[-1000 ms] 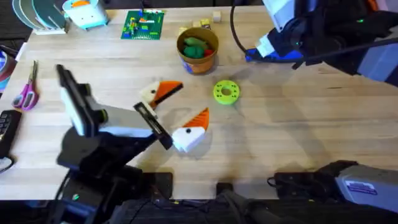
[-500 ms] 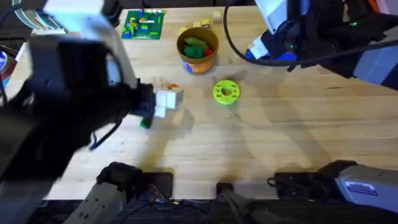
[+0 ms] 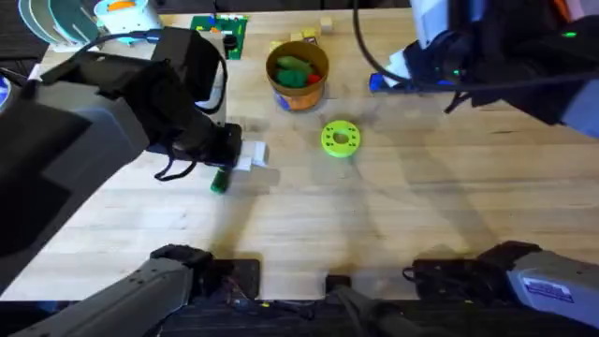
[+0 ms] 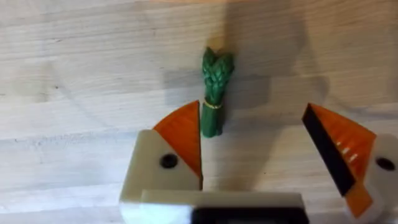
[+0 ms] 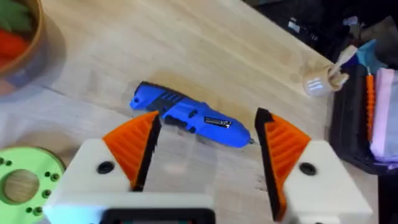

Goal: Pick up the gripper from the table and insert it into the empty holder that is missing its gripper. Then pick up a screw, insert it into the mounting hole, and use the screwdriver to tighten it. Finally, clean up the table by picking up the vegetable and placing it into the bucket.

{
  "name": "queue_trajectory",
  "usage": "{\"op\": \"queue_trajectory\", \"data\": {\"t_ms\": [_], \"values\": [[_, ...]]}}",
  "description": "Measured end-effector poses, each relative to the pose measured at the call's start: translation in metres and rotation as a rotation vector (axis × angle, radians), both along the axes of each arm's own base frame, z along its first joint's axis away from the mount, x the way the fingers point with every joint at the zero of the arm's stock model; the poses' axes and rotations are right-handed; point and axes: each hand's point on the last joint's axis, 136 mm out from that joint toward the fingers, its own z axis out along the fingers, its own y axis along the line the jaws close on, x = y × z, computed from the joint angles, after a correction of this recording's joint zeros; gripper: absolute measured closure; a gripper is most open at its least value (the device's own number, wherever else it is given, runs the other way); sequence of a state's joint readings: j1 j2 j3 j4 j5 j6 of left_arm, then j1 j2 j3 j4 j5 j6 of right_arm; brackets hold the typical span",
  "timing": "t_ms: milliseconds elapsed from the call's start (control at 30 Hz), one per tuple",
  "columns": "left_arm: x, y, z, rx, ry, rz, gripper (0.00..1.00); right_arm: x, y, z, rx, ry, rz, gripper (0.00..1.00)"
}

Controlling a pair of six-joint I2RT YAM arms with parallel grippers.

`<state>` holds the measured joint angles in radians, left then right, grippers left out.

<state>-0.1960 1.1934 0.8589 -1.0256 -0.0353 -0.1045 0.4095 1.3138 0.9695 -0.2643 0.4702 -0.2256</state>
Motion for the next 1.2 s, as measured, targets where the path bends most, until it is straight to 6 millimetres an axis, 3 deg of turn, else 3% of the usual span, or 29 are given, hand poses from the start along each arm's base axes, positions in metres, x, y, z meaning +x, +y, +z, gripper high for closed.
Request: {"op": "queue_trajectory", "data": {"t_ms": [267,367,500,533,600,667,800,867,933,1067,1200], "values": [[-0.001,0.022,-0.019,0.051,0.093,0.067,0.008,-0.019,-0.008,0.062,0.117,-0.164,-0.029,0.091],[0.001,0.026,-0.032,0.065,0.140,0.073,0.007,-0.024,-0.010,0.073,0.136,-0.194,-0.032,0.092],[0.005,0.026,-0.050,0.074,0.192,0.062,0.078,-0.028,-0.012,0.082,0.150,-0.220,-0.033,0.091],[0.005,0.026,-0.061,0.081,0.228,0.050,0.396,-0.028,-0.012,0.082,0.150,-0.221,-0.033,0.092],[0.004,0.024,-0.063,0.075,0.245,0.040,0.715,-0.028,-0.012,0.082,0.150,-0.220,-0.033,0.091],[0.006,0.024,-0.063,0.079,0.238,0.033,0.960,-0.028,-0.012,0.082,0.150,-0.221,-0.033,0.092],[0.003,0.026,-0.059,0.085,0.255,0.034,0.981,-0.028,-0.012,0.082,0.150,-0.221,-0.033,0.091],[0.007,0.025,-0.049,0.085,0.252,0.035,0.981,-0.028,-0.012,0.082,0.150,-0.221,-0.033,0.091],[0.024,0.023,-0.030,0.076,0.197,0.040,0.981,-0.028,-0.012,0.082,0.150,-0.221,-0.033,0.092],[0.093,0.010,0.033,0.010,-0.090,0.048,0.982,-0.028,-0.012,0.082,0.150,-0.221,-0.033,0.092],[0.162,-0.028,0.104,-0.159,-0.443,0.061,0.982,-0.028,-0.012,0.082,0.150,-0.221,-0.033,0.091]]}}
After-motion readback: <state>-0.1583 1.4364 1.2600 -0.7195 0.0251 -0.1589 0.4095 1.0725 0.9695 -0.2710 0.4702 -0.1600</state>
